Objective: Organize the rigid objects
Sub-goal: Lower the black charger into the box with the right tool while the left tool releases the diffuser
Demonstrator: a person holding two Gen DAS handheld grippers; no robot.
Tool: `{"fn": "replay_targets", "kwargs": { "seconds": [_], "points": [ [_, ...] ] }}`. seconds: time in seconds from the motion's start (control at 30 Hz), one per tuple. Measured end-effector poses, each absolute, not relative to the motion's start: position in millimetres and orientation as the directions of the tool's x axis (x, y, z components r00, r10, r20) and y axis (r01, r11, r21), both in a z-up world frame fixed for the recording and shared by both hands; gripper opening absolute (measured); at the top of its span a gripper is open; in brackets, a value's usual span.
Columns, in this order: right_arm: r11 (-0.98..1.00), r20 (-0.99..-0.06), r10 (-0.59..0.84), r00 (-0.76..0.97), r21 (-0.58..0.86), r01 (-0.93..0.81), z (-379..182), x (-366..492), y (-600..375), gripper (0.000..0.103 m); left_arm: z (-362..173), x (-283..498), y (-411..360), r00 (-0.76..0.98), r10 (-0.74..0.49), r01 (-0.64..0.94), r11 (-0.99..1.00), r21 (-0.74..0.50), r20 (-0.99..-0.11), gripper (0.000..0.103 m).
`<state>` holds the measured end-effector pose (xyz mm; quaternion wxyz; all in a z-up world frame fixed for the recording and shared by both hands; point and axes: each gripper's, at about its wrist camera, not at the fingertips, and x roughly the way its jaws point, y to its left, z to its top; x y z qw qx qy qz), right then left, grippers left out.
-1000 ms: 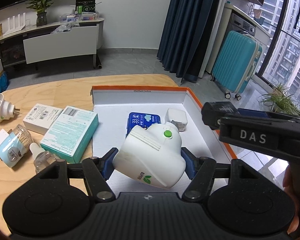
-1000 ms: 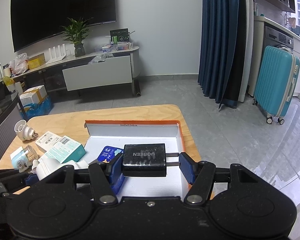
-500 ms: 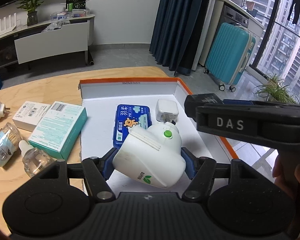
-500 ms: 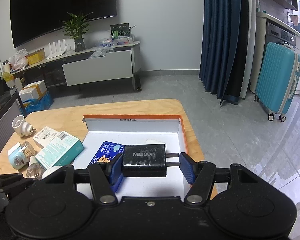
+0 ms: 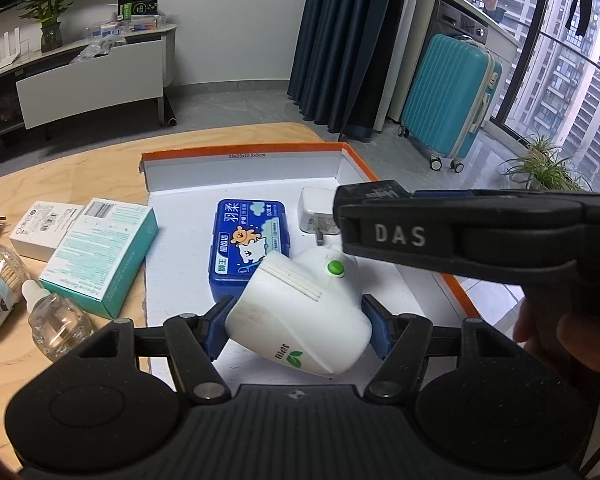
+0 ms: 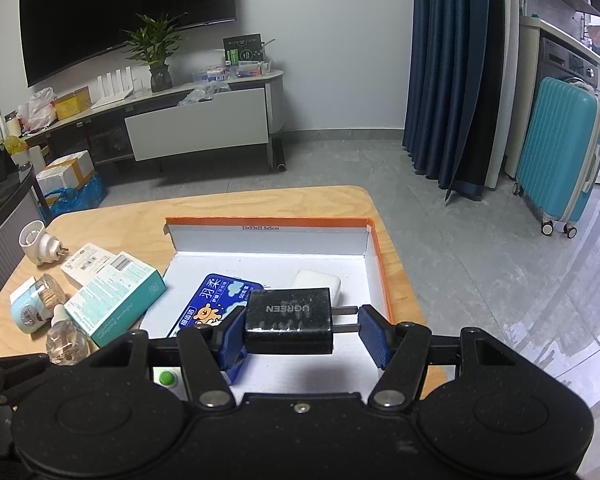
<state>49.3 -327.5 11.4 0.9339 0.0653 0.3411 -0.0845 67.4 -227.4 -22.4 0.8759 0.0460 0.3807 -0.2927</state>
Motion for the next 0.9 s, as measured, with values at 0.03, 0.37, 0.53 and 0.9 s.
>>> {"fn": "replay_targets", "kwargs": {
  "seconds": [0.03, 0.37, 0.53, 0.9],
  "points": [
    [0.977, -0.650, -0.114, 0.752, 0.063, 0.202, 10.7, 50.4, -327.0, 0.073, -22.8, 67.6, -227.9, 0.538, -0.478, 0.549, 0.824, -0.142, -0.695, 0.067],
    [0.976, -0.631, -0.117, 0.767, 0.072, 0.208, 16.2, 47.2, -330.4, 0.073, -25.3, 67.1, -231.9, 0.525, -0.484, 0.562, 0.815, -0.142, -0.700, 0.067],
    [0.969, -0.603, -0.136, 0.786, 0.084, 0.233, 26.6, 36.2, -336.0, 0.073, -25.6, 66.0, -234.3, 0.504, -0.500, 0.583, 0.799, -0.151, -0.704, 0.068],
    [0.962, -0.571, -0.157, 0.806, 0.097, 0.257, 42.1, 12.8, -335.4, 0.073, -14.8, 61.3, -221.0, 0.529, -0.492, 0.549, 0.820, -0.164, -0.691, 0.083]
  ]
}}
